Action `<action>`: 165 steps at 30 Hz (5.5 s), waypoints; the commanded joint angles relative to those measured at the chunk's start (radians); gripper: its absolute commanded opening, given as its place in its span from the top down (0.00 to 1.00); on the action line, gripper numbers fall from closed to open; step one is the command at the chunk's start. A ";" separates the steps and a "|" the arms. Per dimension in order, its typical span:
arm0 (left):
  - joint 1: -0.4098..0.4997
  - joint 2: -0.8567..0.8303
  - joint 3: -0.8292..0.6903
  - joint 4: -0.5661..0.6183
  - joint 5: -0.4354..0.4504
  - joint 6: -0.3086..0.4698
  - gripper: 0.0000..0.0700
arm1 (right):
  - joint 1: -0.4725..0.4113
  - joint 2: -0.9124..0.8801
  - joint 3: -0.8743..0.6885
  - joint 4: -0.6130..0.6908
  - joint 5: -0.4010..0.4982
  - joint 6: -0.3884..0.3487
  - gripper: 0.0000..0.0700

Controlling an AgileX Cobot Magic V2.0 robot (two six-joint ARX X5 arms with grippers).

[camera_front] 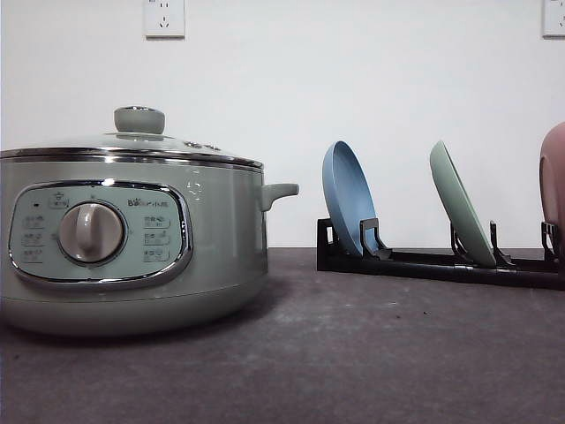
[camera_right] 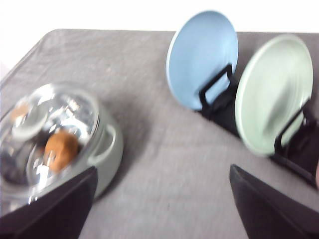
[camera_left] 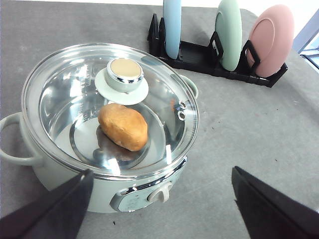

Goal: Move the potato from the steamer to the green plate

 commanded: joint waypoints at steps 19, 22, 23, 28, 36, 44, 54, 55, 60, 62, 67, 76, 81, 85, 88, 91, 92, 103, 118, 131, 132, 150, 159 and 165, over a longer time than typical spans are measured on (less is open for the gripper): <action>-0.003 0.003 0.021 0.008 0.004 -0.002 0.19 | 0.001 0.600 0.338 0.142 0.119 0.033 0.24; -0.003 0.003 0.021 0.008 0.004 -0.002 0.19 | 0.000 0.651 0.338 0.171 0.150 0.033 0.24; -0.003 0.003 0.021 0.008 0.004 -0.002 0.19 | 0.000 0.667 0.338 0.178 0.154 0.033 0.24; -0.003 0.003 0.021 0.008 0.004 -0.002 0.19 | 0.000 0.736 0.338 0.214 0.161 0.034 0.24; -0.003 0.003 0.021 0.008 0.004 -0.002 0.19 | 0.000 0.813 0.338 0.245 0.183 0.041 0.35; -0.003 0.003 0.021 0.008 0.004 -0.002 0.19 | 0.000 0.835 0.338 0.248 0.181 0.041 0.60; -0.003 0.003 0.021 0.008 0.004 -0.002 0.19 | -0.003 0.833 0.338 0.266 0.180 0.069 0.95; -0.003 0.003 0.021 0.008 0.004 -0.002 0.19 | -0.003 0.833 0.338 0.267 0.180 0.069 0.98; -0.003 0.003 0.021 0.008 0.004 -0.002 0.19 | -0.003 0.828 0.338 0.265 0.172 0.094 1.00; -0.003 0.003 0.021 0.008 0.004 -0.002 0.19 | -0.003 0.820 0.338 0.268 0.172 0.101 1.00; -0.003 0.003 0.021 0.008 0.004 -0.002 0.19 | 0.000 0.773 0.338 0.284 0.172 0.105 1.00; -0.003 0.003 0.021 0.009 0.004 -0.002 0.19 | 0.004 0.636 0.339 0.317 0.135 0.105 1.00; -0.003 0.003 0.021 0.009 0.004 -0.002 0.19 | 0.027 0.551 0.339 0.291 0.120 0.078 1.00; -0.003 0.003 0.021 0.009 0.004 -0.002 0.19 | 0.066 0.483 0.339 0.246 0.121 0.033 1.00; -0.003 0.003 0.021 0.009 0.004 -0.002 0.19 | 0.104 0.436 0.339 0.190 0.126 -0.018 1.00; -0.003 0.003 0.021 0.009 0.004 -0.002 0.19 | 0.145 0.398 0.339 0.118 0.148 -0.067 1.00; -0.003 0.003 0.021 0.009 0.004 -0.002 0.19 | 0.160 0.387 0.339 0.090 0.155 -0.084 1.00; -0.003 0.003 0.021 0.015 0.003 -0.002 0.19 | 0.417 0.347 0.292 -0.239 0.331 -0.214 1.00; -0.003 0.003 0.021 0.016 0.003 -0.001 0.19 | 0.808 0.349 -0.108 -0.242 0.600 -0.171 1.00; -0.003 0.003 0.021 0.015 0.003 -0.002 0.19 | 0.973 0.385 -0.290 -0.126 0.645 -0.093 1.00; -0.003 0.003 0.021 0.015 0.003 -0.002 0.19 | 0.978 0.390 -0.299 -0.117 0.645 -0.089 1.00; -0.003 0.003 0.021 0.010 0.003 -0.002 0.19 | 1.009 0.523 -0.373 -0.035 0.615 -0.045 0.99; -0.003 0.003 0.021 0.009 0.003 -0.002 0.19 | 1.009 0.525 -0.373 -0.010 0.591 -0.029 0.52; -0.003 0.003 0.021 0.009 0.003 -0.002 0.19 | 1.008 0.518 -0.355 -0.026 0.599 -0.032 0.52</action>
